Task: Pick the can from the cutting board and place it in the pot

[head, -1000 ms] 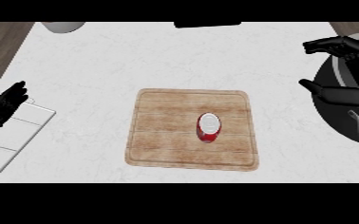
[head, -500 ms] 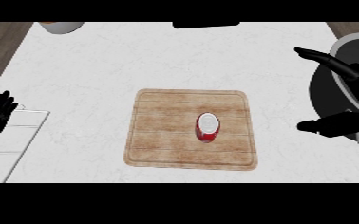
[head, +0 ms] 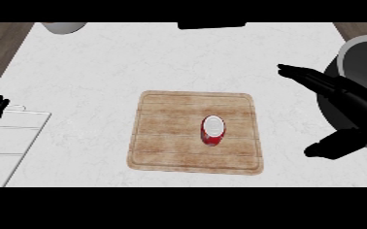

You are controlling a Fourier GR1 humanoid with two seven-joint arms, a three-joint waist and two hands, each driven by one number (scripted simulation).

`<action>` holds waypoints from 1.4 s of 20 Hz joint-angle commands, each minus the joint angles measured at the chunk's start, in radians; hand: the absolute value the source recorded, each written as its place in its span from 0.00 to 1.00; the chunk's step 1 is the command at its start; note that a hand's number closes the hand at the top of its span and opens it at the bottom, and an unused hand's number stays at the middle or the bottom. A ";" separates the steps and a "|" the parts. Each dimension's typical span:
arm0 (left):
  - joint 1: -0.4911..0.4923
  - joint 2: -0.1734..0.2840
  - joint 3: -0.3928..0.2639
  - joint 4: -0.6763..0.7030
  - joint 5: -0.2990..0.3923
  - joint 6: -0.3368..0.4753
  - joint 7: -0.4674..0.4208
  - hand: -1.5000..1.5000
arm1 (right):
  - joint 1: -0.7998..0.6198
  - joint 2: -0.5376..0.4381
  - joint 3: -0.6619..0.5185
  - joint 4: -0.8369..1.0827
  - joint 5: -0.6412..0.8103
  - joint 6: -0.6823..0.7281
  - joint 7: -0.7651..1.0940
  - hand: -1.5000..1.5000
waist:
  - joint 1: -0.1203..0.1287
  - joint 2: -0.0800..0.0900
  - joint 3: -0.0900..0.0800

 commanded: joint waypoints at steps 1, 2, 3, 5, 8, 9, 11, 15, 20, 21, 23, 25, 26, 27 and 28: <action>-0.091 -0.200 -0.037 0.080 0.084 0.063 0.221 0.50 | -0.022 -0.010 0.059 -0.051 0.047 0.031 0.106 0.00 | -0.010 0.021 -0.028; -0.092 -0.199 -0.038 0.087 0.081 0.062 0.189 0.50 | -0.023 -0.001 0.070 -0.065 0.044 0.035 0.146 0.00 | -0.016 0.022 -0.029; -0.078 -0.204 -0.041 0.087 0.081 0.056 0.167 0.50 | -0.020 0.018 0.083 -0.066 0.049 0.026 0.167 0.00 | -0.011 0.024 -0.028; -0.053 -0.189 -0.030 0.097 0.071 0.032 0.098 0.50 | -0.032 0.041 0.108 -0.063 0.067 0.023 0.225 0.00 | 0.004 0.031 -0.028; -0.046 -0.203 -0.014 0.101 0.047 0.011 0.048 0.50 | -0.011 0.055 0.143 -0.063 0.083 0.029 0.254 0.00 | -0.008 0.037 -0.026; -0.048 -0.205 -0.011 0.106 0.042 0.001 0.033 0.50 | -0.022 0.052 0.141 -0.081 0.073 0.042 0.266 0.00 | -0.015 0.034 -0.027; -0.051 -0.205 0.017 0.109 0.031 -0.034 0.023 0.50 | -0.016 0.077 0.167 -0.084 0.080 0.040 0.290 0.00 | -0.009 0.037 -0.026; -0.063 -0.206 0.057 0.116 0.015 -0.045 0.020 0.50 | -0.015 0.110 0.203 -0.095 0.116 0.024 0.336 0.00 | -0.008 0.035 -0.026; -0.116 -0.207 0.095 0.132 -0.005 -0.062 0.045 0.50 | -0.042 0.163 0.226 -0.116 0.145 -0.002 0.354 0.00 | -0.014 0.034 -0.024; -0.112 -0.207 0.105 0.142 -0.014 -0.073 0.046 0.50 | -0.040 0.175 0.238 -0.122 0.154 -0.008 0.357 0.00 | -0.016 0.036 -0.024; -0.138 -0.207 0.117 0.133 -0.016 -0.075 0.062 0.50 | -0.057 0.196 0.245 -0.114 0.171 -0.017 0.376 0.00 | -0.011 0.036 -0.023; -0.145 -0.207 0.122 0.143 -0.014 -0.076 0.062 0.50 | -0.062 0.207 0.266 -0.118 0.196 -0.018 0.416 0.00 | -0.016 0.034 -0.026; -0.138 -0.207 0.120 0.127 -0.024 -0.083 0.063 0.50 | -0.074 0.225 0.277 -0.106 0.201 -0.012 0.450 0.00 | 0.001 0.034 -0.026; -0.161 -0.207 0.138 0.136 -0.016 -0.077 0.076 0.50 | -0.063 0.218 0.282 -0.081 0.223 -0.021 0.443 0.00 | -0.005 0.038 -0.024; -0.147 -0.207 0.145 0.147 -0.028 -0.087 0.071 0.50 | -0.068 0.221 0.286 -0.085 0.238 -0.026 0.463 0.00 | -0.004 0.035 -0.025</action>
